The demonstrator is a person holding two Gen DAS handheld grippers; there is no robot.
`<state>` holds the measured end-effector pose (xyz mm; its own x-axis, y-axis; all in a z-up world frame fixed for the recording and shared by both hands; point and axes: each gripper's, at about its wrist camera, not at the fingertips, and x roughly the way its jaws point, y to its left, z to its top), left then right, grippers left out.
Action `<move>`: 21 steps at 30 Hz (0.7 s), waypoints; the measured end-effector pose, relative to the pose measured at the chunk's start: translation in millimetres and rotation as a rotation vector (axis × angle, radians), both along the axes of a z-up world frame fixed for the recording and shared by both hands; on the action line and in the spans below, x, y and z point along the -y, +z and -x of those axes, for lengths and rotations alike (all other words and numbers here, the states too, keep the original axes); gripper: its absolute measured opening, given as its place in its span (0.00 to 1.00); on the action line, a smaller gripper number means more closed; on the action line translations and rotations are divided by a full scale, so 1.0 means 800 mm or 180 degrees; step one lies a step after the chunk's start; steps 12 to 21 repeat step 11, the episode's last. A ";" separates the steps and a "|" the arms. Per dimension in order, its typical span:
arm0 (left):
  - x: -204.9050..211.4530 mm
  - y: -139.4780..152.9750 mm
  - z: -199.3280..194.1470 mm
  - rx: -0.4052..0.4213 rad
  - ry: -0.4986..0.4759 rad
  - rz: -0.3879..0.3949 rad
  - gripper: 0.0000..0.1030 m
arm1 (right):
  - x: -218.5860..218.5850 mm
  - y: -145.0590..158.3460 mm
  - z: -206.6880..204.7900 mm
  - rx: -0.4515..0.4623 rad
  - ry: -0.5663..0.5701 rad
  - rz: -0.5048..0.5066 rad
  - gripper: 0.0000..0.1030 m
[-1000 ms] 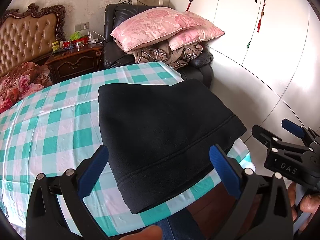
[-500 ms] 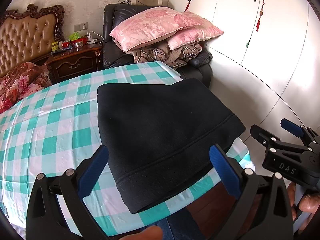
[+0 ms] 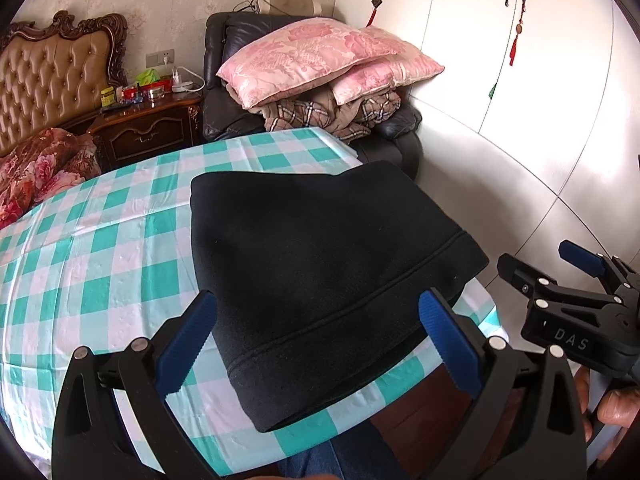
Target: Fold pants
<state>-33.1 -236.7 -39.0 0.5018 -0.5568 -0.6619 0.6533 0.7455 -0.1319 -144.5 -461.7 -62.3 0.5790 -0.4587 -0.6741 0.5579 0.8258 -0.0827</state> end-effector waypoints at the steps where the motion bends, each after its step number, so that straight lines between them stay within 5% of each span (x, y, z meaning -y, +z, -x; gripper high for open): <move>1: 0.002 -0.001 0.000 -0.0014 -0.0015 0.0008 0.98 | -0.001 -0.001 0.000 0.0000 -0.0003 -0.0001 0.93; 21: -0.030 0.006 -0.009 -0.0091 -0.0081 0.0251 0.98 | 0.007 -0.014 0.001 -0.0023 -0.0039 -0.0024 0.93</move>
